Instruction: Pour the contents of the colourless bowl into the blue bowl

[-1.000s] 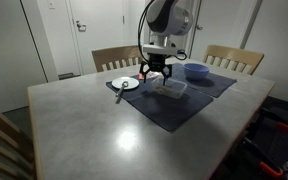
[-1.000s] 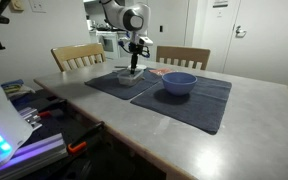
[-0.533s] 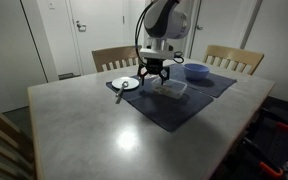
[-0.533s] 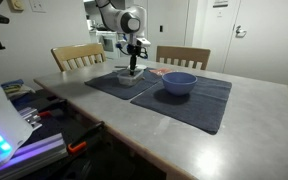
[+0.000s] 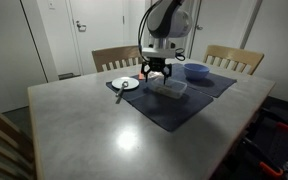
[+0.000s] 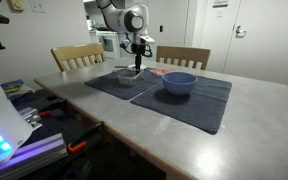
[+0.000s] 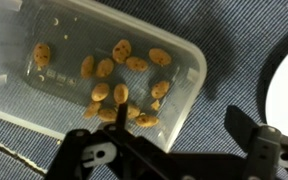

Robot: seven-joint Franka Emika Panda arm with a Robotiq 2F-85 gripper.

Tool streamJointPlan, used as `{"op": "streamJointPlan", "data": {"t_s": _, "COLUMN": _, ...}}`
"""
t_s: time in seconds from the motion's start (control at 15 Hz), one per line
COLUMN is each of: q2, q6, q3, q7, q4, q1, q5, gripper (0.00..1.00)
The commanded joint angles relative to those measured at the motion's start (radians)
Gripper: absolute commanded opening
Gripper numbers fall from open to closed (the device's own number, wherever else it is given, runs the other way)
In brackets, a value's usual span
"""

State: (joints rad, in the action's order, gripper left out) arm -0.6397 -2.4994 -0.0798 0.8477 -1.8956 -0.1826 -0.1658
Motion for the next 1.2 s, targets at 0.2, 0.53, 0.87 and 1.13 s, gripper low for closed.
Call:
{"op": "streamJointPlan", "data": {"t_s": 0.2, "q2": -0.007, "q6": 0.003, "q3": -0.011, "q7": 0.002, "q4": 0.034, "q1": 0.008, "q5": 0.018, "gripper": 0.46}}
{"op": "streamJointPlan", "data": {"t_s": 0.53, "q2": -0.010, "q6": 0.004, "q3": -0.003, "q7": -0.008, "q4": 0.048, "q1": 0.019, "q5": 0.009, "gripper": 0.10}}
{"op": "streamJointPlan", "data": {"t_s": 0.87, "q2": -0.004, "q6": 0.011, "q3": 0.010, "q7": -0.031, "q4": 0.044, "q1": 0.030, "q5": -0.001, "gripper": 0.02}}
{"op": "streamJointPlan", "data": {"t_s": 1.13, "q2": 0.021, "q6": 0.033, "q3": 0.030, "q7": -0.076, "q4": 0.031, "q1": 0.045, "q5": -0.009, "gripper": 0.02}}
